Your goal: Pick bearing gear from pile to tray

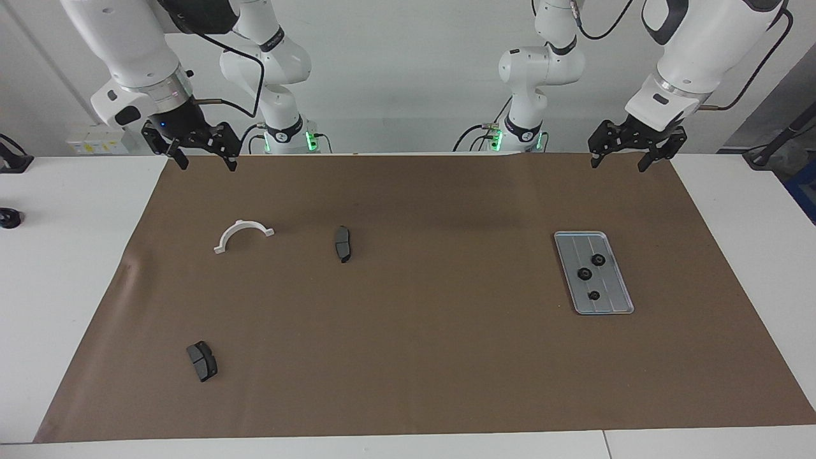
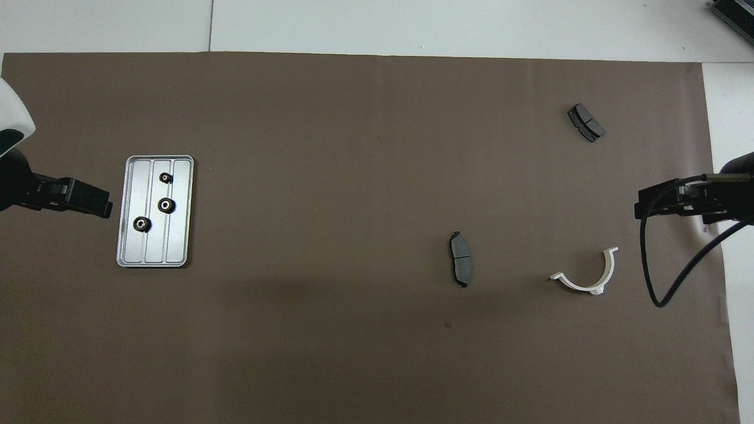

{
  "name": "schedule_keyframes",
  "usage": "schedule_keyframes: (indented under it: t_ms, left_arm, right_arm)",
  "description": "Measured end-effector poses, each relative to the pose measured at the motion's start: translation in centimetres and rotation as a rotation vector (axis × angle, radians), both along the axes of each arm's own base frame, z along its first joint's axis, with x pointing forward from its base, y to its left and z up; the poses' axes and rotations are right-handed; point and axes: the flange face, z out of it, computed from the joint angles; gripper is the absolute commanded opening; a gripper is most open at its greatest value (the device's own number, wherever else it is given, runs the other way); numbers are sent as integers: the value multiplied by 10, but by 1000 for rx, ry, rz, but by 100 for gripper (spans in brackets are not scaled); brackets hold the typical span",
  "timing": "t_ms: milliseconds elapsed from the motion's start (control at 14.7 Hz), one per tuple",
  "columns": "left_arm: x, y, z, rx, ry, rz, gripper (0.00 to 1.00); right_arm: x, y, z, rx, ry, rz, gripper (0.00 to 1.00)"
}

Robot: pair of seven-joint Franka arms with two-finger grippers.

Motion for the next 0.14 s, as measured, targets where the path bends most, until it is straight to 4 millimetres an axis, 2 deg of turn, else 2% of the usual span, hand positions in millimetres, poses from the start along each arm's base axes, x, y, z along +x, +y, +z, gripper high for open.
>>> schedule_keyframes:
  t_ms: [136]
  left_arm:
    - [0, 1, 0, 0, -1, 1, 100]
  right_arm:
    - [0, 0, 0, 0, 0, 0, 100]
